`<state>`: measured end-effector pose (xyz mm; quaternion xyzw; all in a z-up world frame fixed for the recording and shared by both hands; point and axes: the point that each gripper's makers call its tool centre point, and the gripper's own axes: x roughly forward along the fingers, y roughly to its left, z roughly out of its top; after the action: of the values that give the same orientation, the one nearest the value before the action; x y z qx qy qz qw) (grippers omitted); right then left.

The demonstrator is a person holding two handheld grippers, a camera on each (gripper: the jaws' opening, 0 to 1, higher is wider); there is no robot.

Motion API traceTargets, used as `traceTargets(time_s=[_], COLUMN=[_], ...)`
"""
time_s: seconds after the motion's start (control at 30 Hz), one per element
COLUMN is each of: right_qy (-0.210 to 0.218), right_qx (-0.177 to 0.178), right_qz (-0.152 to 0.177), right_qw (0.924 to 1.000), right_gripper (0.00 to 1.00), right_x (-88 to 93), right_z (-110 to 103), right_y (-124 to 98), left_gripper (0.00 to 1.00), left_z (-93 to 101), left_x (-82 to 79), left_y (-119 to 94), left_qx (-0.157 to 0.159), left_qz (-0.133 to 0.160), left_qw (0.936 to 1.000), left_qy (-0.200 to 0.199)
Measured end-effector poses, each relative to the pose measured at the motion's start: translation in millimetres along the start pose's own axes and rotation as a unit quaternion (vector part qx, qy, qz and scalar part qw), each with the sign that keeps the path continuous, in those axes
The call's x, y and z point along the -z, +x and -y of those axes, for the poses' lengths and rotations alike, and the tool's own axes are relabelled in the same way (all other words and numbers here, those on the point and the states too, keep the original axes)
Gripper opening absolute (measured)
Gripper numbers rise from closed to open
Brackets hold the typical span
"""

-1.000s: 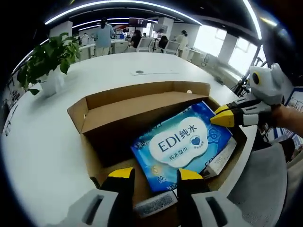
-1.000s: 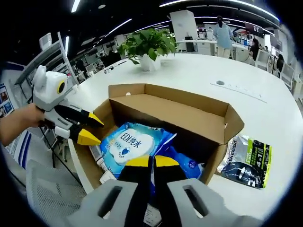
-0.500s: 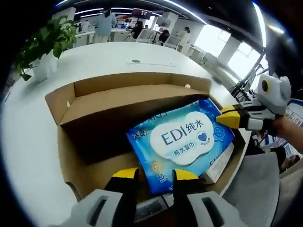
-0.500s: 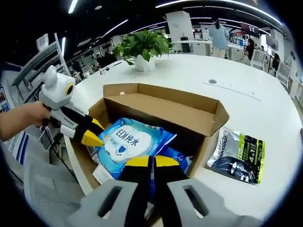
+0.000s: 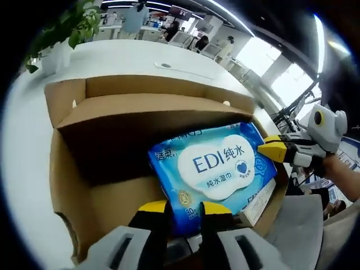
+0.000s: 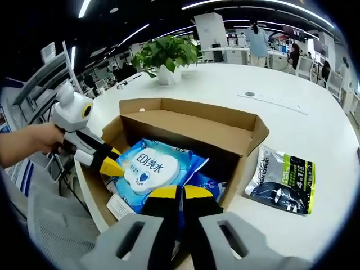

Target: Operate the shoe box by opening the lid, removing the specified soft item, and placing it in the target area until the item is outside and the box remains undamaged.

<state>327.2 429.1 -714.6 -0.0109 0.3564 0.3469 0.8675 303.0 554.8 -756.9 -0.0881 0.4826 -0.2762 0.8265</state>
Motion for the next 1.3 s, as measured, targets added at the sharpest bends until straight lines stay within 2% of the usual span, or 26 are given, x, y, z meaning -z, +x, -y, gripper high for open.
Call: traceTargets(time_s=[0.13,0.2,0.23,0.53,1.03,1.3], right_qy=[0.006,0.005,0.006,0.017,0.043,0.056], right_qx=[0.0,0.001,0.002,0.007,0.001,-0.001], right_qz=[0.0,0.001,0.002,0.002,0.026,0.04], right_qw=[1.0,1.0,1.0,0.9998,0.9987,0.9976], right_gripper=[0.0,0.0,0.0,0.0,0.0,0.0], right_x=[0.4,0.8,0.9,1.0,-9.0,-17.7], right_z=[1,1,1,4,4,5], right_y=[1,1,2,0,-11,-26], left_gripper=[0.1,0.06,0.06,0.03,0.02,0.02], left_z=[-2.8,-4.6,-5.3,-1.2,10.3,20.9], left_x=[-2.2,-3.4,-4.2,-9.9,-25.3,-32.7], left_y=[0,-1,-1,-8,-23,-30], left_qx=[-0.009,-0.011,-0.01,-0.012,-0.018,-0.011], left_qz=[0.003,0.005,0.006,0.012,0.014,0.022], left_qw=[1.0,0.9998,0.9995,0.9991,0.9997,0.9997], left_qy=[-0.002,-0.017,-0.031,-0.039,-0.001,0.008])
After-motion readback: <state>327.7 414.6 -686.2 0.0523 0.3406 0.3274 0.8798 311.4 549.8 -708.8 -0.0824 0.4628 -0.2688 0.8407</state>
